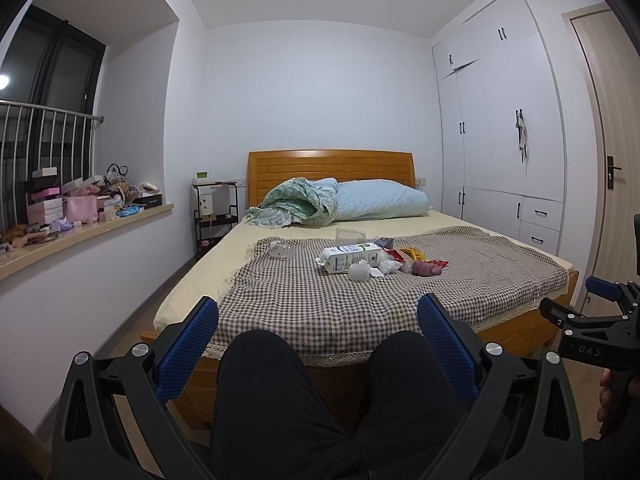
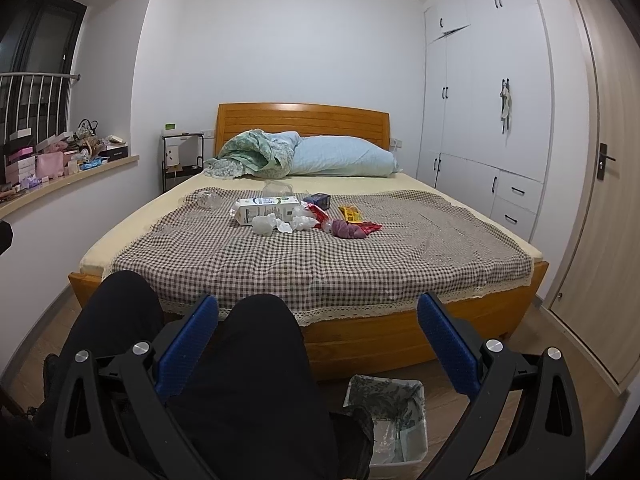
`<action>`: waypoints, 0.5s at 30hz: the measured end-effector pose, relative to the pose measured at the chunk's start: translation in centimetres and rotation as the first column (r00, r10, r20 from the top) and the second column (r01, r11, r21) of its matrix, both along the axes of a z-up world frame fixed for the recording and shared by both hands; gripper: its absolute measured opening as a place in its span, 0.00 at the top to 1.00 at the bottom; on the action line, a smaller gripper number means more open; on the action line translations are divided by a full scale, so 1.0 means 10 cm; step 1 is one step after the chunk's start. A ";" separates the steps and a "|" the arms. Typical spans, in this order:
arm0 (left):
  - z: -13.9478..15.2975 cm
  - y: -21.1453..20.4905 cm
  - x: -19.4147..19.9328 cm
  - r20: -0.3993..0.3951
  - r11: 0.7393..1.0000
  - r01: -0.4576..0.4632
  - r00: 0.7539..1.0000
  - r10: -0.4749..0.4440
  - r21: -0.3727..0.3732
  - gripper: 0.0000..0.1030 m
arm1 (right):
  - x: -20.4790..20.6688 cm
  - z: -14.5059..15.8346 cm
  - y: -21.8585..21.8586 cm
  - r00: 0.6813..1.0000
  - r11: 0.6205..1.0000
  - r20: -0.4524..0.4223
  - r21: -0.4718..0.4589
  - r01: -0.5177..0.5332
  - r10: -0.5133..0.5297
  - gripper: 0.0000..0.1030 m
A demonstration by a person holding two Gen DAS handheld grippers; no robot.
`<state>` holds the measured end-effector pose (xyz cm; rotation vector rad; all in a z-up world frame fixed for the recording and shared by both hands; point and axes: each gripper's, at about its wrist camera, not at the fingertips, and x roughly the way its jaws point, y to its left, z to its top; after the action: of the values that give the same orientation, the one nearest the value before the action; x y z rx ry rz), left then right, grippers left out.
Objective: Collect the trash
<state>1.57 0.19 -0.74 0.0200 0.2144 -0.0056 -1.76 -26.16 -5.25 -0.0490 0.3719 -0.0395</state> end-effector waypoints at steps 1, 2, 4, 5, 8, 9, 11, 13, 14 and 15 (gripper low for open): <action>0.00 0.01 0.02 -0.005 1.000 0.000 1.000 0.000 -0.004 0.07 | 0.02 0.00 -0.01 1.000 1.000 0.001 0.000 0.001 -0.001 0.07; 0.01 0.02 0.04 -0.011 1.000 0.001 1.000 -0.001 -0.008 0.07 | 0.03 0.00 -0.01 1.000 1.000 0.002 -0.002 0.002 -0.002 0.07; 0.01 0.04 0.11 -0.025 1.000 0.002 1.000 -0.002 -0.018 0.07 | 0.11 0.01 -0.02 1.000 1.000 0.002 -0.006 -0.002 0.002 0.07; 0.02 0.06 0.14 -0.029 1.000 -0.001 1.000 0.001 -0.024 0.07 | 0.14 0.02 -0.03 1.000 1.000 0.001 -0.002 -0.006 0.006 0.07; 0.02 0.10 0.24 -0.026 0.999 -0.009 1.000 0.008 -0.034 0.07 | 0.27 0.05 -0.07 1.000 1.000 0.010 -0.007 -0.001 0.001 0.07; 0.02 0.11 0.29 -0.021 0.999 -0.008 1.000 0.007 -0.033 0.07 | 0.31 0.06 -0.09 1.000 1.000 0.015 -0.010 0.003 -0.003 0.07; 0.00 0.11 0.41 -0.021 1.000 -0.023 1.000 0.022 -0.017 0.07 | 0.40 0.09 -0.12 1.000 1.000 0.021 -0.010 0.008 -0.008 0.07; -0.04 0.12 0.57 -0.017 1.000 -0.028 0.999 0.028 -0.006 0.07 | 0.49 0.10 -0.15 1.000 1.000 0.028 -0.010 0.011 -0.010 0.07; -0.04 0.13 0.63 -0.019 1.000 -0.029 0.999 0.029 -0.002 0.07 | 0.55 0.10 -0.16 0.999 1.000 0.031 -0.011 0.007 -0.007 0.07; -0.05 0.13 0.71 -0.019 1.000 -0.026 0.999 0.026 0.000 0.07 | 0.59 0.09 -0.17 0.999 1.000 0.033 -0.010 0.005 -0.005 0.07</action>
<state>8.67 1.52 -1.29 0.0167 0.2332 0.0203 4.11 -27.81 -4.30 -0.0571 0.3391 -0.0472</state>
